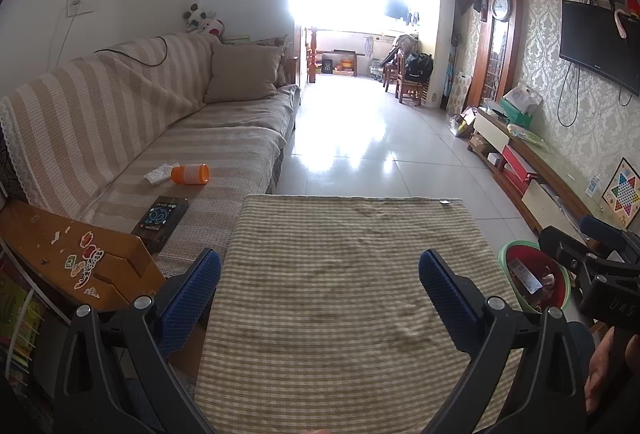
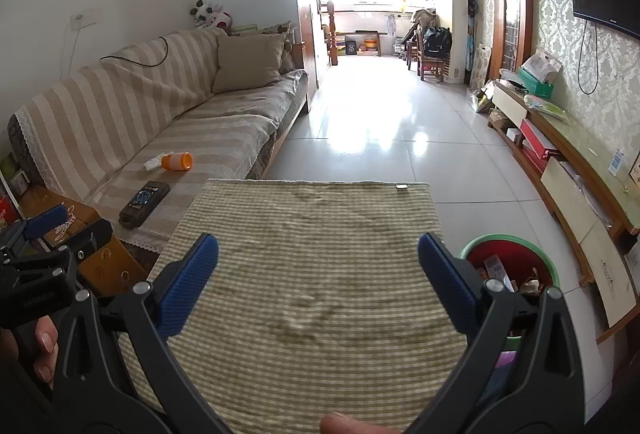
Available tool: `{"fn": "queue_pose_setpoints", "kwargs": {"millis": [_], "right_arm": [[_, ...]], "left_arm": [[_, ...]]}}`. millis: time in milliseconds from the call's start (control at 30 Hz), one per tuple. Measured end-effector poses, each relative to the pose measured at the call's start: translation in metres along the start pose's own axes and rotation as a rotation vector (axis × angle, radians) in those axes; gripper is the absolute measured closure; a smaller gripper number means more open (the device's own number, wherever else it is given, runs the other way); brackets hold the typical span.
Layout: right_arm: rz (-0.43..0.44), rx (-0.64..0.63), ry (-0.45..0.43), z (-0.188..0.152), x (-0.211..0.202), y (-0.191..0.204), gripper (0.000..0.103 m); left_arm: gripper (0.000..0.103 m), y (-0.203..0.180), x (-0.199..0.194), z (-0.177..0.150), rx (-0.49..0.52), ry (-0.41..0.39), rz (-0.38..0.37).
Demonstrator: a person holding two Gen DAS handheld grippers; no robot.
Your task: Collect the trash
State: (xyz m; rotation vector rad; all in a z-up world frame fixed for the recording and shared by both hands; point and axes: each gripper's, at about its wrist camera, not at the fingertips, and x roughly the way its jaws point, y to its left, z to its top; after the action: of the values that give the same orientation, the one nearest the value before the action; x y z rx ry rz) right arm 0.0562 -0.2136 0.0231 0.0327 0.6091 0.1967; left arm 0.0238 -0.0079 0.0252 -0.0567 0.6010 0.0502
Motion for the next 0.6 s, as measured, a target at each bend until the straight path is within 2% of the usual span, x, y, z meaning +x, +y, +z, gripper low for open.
{"fn": "queue_pose_setpoints", "kwargs": {"millis": [267,333,600], "right_arm": [[-0.001,0.003,0.001,-0.0009,0.0003,0.0002,0.005],[-0.001,0.004,-0.001,-0.0011,-0.0002,0.0004,0.005],[-0.001,0.009,0.003,-0.0006,-0.0020,-0.0015,0.005]], "left_arm": [[0.008,-0.0025,-0.0016,-0.0004,0.000,-0.005,-0.004],[0.008,-0.0028,-0.0064,-0.0011,-0.004,-0.026,-0.017],[0.008,-0.0058,-0.0072,-0.0012,0.017,-0.032,0.004]]}}
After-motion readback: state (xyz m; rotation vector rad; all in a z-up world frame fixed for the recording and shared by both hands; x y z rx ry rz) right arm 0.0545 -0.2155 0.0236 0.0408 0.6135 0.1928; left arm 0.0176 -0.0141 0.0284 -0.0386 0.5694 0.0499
